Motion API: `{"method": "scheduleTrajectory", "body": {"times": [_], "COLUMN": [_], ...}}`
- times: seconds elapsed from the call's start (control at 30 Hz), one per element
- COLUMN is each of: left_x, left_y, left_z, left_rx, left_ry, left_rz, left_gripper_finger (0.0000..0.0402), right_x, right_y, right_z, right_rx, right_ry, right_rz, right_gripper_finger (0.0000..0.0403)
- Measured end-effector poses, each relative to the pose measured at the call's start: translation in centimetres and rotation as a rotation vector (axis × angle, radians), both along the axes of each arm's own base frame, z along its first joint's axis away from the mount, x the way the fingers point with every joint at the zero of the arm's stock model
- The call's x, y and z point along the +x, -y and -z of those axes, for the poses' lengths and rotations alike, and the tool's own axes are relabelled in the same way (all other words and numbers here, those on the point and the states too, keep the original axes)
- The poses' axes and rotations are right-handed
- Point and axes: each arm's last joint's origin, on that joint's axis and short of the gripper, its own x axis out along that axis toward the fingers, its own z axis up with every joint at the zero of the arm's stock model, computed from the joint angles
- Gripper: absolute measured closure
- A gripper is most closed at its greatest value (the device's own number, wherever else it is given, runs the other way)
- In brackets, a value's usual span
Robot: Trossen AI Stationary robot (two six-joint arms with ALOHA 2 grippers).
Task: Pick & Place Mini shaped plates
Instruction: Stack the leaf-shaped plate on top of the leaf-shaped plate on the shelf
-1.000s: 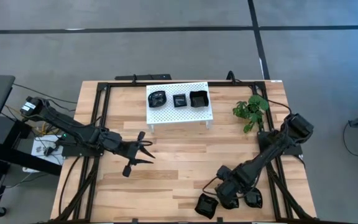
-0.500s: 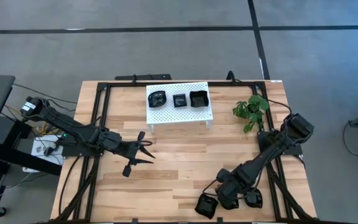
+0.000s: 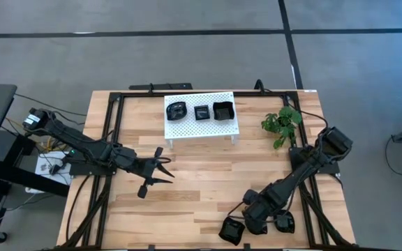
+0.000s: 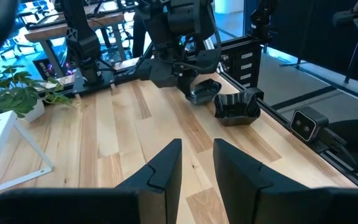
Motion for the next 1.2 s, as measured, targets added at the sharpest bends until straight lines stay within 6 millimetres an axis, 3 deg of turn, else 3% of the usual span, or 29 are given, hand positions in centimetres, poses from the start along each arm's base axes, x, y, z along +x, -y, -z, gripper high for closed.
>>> {"method": "scheduleTrajectory", "body": {"times": [0.17, 0.47, 0.7, 0.9, 1.2], "left_x": [0.0, 0.1, 0.2, 1.0, 3.4], "left_y": [0.0, 0.0, 0.1, 0.5, 1.4], "left_z": [-0.1, -0.4, -0.8, 0.4, 3.7], "left_rx": [-0.003, -0.016, -0.047, 0.134, 0.557], "left_ry": [0.008, 0.036, 0.077, 0.081, 0.119], "left_rz": [0.0, 0.0, -0.002, 0.038, 0.095], "left_gripper_finger": [0.0308, 0.0308, 0.0308, 0.0308, 0.0292], "right_x": [0.8, 3.3, 5.5, 7.6, 10.4], "right_y": [0.2, 2.6, 6.4, 9.2, 11.8], "right_z": [-1.3, -6.4, -7.6, -7.4, -8.3], "right_rx": [-0.022, -0.197, -0.264, -0.179, 0.011], "right_ry": [0.079, 0.395, 0.512, 0.502, 0.597], "right_rz": [-0.009, 0.161, 0.632, 0.796, 0.823], "right_gripper_finger": [0.0401, 0.04, 0.04, 0.0396, 0.0401]}}
